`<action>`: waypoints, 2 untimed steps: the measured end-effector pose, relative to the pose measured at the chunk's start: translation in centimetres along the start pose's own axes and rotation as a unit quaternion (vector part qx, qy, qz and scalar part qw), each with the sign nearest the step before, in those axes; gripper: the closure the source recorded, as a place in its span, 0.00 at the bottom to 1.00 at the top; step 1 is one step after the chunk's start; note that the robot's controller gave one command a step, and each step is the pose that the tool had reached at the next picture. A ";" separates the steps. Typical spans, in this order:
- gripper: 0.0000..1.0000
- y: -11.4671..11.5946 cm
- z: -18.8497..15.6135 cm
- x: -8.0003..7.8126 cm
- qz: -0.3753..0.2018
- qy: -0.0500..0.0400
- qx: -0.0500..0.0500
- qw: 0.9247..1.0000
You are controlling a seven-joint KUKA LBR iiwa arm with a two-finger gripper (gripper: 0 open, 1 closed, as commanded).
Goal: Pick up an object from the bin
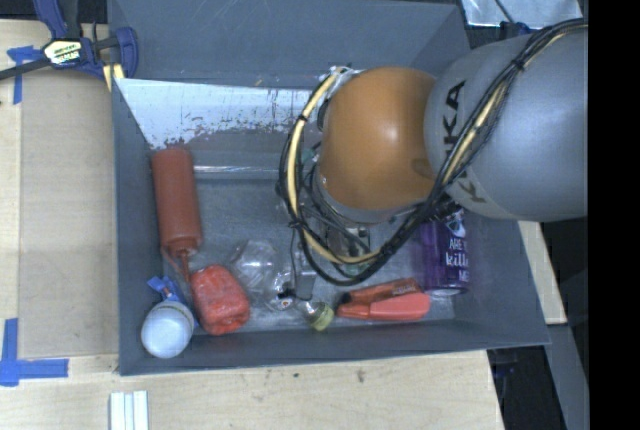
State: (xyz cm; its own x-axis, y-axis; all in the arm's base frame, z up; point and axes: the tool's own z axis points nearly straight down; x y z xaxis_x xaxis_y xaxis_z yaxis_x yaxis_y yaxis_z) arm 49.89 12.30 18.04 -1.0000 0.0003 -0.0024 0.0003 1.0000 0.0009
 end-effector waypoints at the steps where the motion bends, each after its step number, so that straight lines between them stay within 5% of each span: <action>1: 0.00 -1.8 9.3 1.2 -0.005 -0.002 -0.001 1.000; 2: 0.00 -2.3 10.0 1.4 -0.005 0.001 0.000 1.000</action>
Offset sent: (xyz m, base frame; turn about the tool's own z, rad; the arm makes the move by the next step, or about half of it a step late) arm -0.0155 -0.0271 -0.0620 -0.0112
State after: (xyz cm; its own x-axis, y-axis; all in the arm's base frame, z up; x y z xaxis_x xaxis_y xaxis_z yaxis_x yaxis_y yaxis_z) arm 48.46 10.03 8.05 -1.0000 -0.0097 -0.0012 -0.0097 1.0000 0.0001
